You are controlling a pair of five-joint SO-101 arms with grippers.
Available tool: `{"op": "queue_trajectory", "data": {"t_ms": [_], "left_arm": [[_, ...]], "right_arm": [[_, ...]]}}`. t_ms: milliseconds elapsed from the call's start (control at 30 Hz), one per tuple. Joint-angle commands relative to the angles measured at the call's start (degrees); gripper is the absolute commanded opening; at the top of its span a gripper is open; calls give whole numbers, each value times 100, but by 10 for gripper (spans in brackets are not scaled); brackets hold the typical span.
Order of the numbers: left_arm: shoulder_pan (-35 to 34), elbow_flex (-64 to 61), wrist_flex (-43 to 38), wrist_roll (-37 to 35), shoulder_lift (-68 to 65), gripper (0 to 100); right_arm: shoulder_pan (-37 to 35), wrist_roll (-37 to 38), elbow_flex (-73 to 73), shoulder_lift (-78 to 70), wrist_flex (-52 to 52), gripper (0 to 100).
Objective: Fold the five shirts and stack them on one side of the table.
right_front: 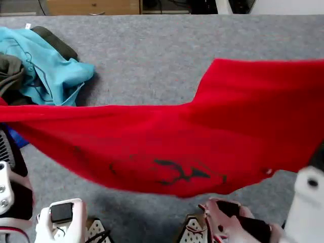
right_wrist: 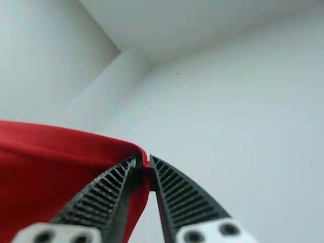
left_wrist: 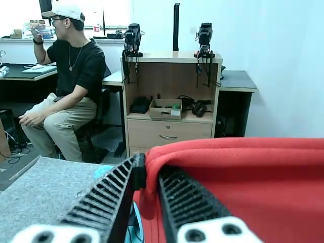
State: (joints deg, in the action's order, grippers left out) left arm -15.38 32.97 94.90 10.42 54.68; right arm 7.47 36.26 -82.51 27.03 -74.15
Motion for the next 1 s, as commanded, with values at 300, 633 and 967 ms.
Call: {"op": "queue_trajectory", "data": {"t_ms": [300,633,967], "left_arm": [[308,-1662,-1451,-70,-84,19],[1802,-3051,-2048,-44,-215,19],[1635,-5160,-5503,-53,-1481,20]], "right_arm": [[92,651,57,189,-316,2],[347,624,1077,189,-308,2],[426,334,4875,180,1222,2]]}}
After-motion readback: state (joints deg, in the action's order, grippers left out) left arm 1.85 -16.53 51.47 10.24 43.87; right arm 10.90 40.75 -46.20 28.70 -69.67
